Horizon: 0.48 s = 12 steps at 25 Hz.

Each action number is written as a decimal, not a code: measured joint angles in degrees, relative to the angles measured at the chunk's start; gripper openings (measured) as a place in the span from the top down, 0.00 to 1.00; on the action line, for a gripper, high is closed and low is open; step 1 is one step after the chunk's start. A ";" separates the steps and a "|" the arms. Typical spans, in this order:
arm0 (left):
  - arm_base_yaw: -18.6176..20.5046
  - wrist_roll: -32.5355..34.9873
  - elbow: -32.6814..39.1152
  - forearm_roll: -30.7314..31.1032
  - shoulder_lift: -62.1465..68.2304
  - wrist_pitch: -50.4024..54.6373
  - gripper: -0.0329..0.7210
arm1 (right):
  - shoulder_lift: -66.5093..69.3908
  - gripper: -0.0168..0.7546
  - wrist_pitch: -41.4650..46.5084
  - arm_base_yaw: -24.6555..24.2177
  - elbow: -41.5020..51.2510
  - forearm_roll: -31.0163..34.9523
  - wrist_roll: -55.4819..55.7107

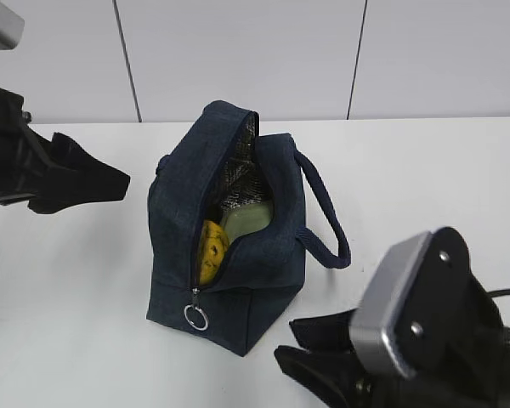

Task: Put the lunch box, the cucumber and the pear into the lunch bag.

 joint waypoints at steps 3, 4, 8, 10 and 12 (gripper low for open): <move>0.00 0.00 0.00 0.00 0.00 0.00 0.41 | 0.00 0.71 -7.50 -0.01 2.69 -6.49 5.33; 0.00 0.00 0.00 0.00 0.00 0.00 0.41 | 0.00 0.71 -8.42 -0.01 2.79 -6.78 5.44; 0.00 0.00 0.00 0.00 0.00 0.00 0.41 | 2.63 0.71 -11.98 -0.01 2.79 -7.46 3.87; 0.00 0.00 0.00 0.00 0.00 0.00 0.41 | 6.47 0.70 -14.48 -0.01 2.79 -8.62 3.48; 0.00 0.00 0.00 0.00 0.00 0.00 0.41 | 10.32 0.69 -18.43 -0.01 2.79 -10.06 3.35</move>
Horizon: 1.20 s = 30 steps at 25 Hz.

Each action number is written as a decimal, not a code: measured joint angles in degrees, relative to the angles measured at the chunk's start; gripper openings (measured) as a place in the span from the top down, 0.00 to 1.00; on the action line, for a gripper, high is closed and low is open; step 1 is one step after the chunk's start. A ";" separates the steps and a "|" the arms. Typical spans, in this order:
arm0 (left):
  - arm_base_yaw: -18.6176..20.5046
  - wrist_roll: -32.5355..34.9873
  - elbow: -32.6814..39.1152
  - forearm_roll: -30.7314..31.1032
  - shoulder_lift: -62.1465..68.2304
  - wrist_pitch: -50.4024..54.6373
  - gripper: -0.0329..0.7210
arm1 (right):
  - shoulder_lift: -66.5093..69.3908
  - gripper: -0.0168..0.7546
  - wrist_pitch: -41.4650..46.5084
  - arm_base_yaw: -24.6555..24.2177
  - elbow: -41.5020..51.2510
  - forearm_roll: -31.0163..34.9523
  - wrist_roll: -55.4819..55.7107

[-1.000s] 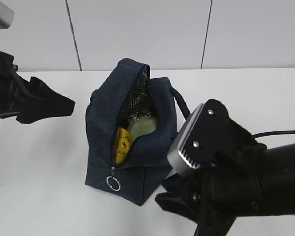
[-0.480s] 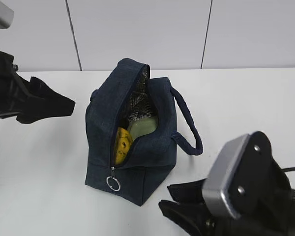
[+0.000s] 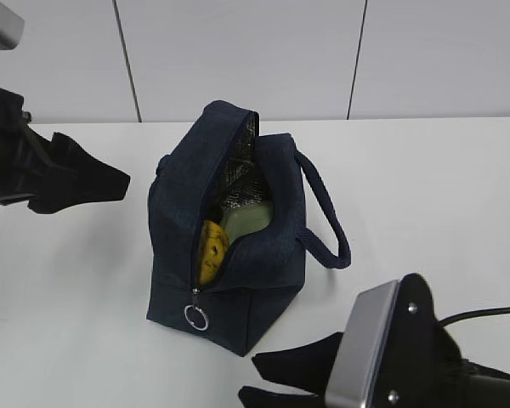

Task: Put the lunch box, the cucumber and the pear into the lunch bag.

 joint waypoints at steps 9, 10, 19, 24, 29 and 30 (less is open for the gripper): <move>0.00 0.00 0.00 0.00 0.00 0.00 0.42 | 15.48 0.64 -8.94 0.00 -5.41 -0.06 -2.78; 0.00 0.00 0.00 0.00 0.00 -0.05 0.42 | 16.67 0.64 -8.94 0.00 -6.39 0.89 -3.26; 0.00 0.00 0.00 0.00 0.00 -0.05 0.42 | 23.68 0.63 -8.07 0.00 -12.25 12.72 -11.21; 0.00 0.00 0.00 0.00 0.00 -0.05 0.42 | 25.77 0.63 -7.00 0.00 -14.42 16.25 -12.98; 0.00 0.00 0.00 0.00 0.00 -0.10 0.42 | 26.46 0.63 -5.46 0.00 -14.90 19.19 -14.17; 0.00 0.00 0.00 0.00 0.00 -0.10 0.42 | 26.46 0.63 -4.62 0.00 -15.23 19.29 -14.43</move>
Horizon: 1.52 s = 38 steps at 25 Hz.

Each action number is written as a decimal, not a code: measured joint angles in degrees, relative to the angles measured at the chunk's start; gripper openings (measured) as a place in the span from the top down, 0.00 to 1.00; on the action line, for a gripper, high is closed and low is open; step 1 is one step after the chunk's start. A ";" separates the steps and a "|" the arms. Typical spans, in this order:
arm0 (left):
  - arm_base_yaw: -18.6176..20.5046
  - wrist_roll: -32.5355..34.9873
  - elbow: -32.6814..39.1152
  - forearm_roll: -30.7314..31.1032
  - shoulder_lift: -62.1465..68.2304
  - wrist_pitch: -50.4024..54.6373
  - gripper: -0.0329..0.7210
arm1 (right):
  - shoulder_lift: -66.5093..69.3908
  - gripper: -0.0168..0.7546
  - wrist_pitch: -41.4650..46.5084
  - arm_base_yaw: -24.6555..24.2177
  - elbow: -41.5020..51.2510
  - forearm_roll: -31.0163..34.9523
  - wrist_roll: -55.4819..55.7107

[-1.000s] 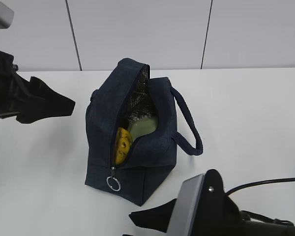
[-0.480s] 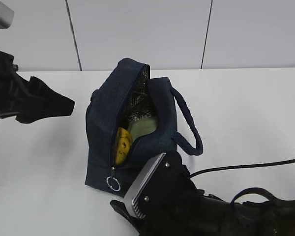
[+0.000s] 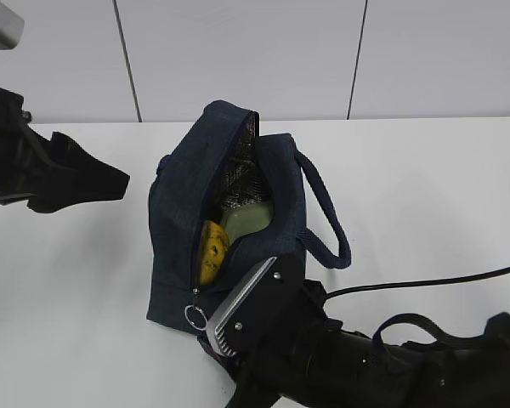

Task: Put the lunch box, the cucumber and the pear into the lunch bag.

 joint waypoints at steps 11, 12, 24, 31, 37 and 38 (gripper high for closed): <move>0.00 0.00 0.00 0.00 0.00 -0.04 0.42 | 0.00 0.63 6.38 0.00 -4.19 0.32 -0.69; 0.00 0.00 0.00 0.00 0.00 -0.04 0.42 | 0.00 0.63 6.76 0.00 -4.19 0.32 -0.69; 0.00 0.00 0.00 -0.05 0.00 -0.04 0.42 | 2.07 0.63 7.61 0.00 -5.12 0.32 -0.83; 0.00 0.00 0.00 -0.05 0.00 -0.06 0.43 | 2.64 0.63 7.62 0.00 -5.46 0.32 -0.83; 0.00 0.00 0.00 -0.05 0.00 -0.06 0.43 | 2.68 0.63 5.83 0.00 -5.61 0.32 -0.83; 0.00 0.00 0.00 -0.05 0.00 -0.06 0.43 | 2.68 0.63 5.83 0.00 -5.73 0.32 -0.83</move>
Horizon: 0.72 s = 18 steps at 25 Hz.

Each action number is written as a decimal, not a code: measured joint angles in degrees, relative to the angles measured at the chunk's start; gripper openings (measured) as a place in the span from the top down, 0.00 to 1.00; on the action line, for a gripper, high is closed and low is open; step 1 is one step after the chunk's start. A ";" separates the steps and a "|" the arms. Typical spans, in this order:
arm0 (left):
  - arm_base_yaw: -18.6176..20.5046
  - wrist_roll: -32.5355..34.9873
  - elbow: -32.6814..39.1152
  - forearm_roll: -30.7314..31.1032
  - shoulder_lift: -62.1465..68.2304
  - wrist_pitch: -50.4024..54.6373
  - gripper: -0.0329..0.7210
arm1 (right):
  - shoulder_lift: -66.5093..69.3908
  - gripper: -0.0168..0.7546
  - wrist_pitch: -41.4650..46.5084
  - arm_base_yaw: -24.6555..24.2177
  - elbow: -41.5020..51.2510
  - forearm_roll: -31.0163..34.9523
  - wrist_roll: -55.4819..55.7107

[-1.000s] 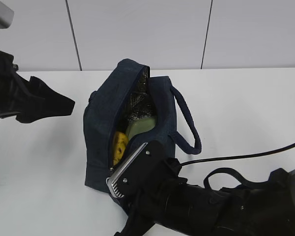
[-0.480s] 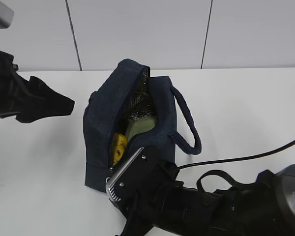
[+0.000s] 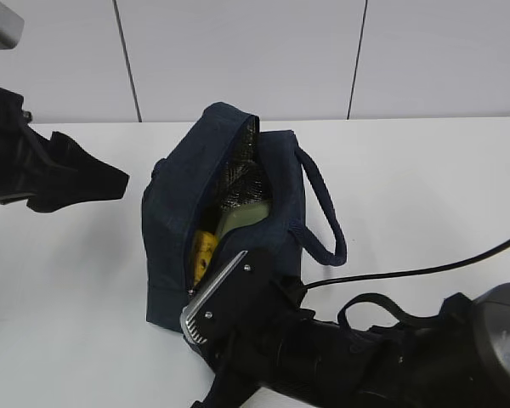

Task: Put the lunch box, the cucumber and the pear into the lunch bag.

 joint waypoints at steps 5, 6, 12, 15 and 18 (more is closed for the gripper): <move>0.00 0.00 0.00 0.00 0.00 0.00 0.43 | 0.09 0.68 0.10 0.00 -0.24 0.00 0.00; 0.00 0.00 0.00 0.00 0.00 0.00 0.43 | 0.09 0.70 0.10 0.00 -0.24 0.00 0.00; 0.00 0.00 0.00 0.00 0.00 0.00 0.44 | 0.36 0.90 -0.10 0.00 -0.24 2.33 -0.12; 0.00 0.00 0.00 0.00 0.00 0.00 0.45 | 0.39 0.98 -0.98 0.00 -0.24 3.09 -0.12; 0.00 0.00 0.00 0.00 0.00 0.00 0.47 | 0.39 0.98 -1.07 0.00 -0.24 3.28 -0.22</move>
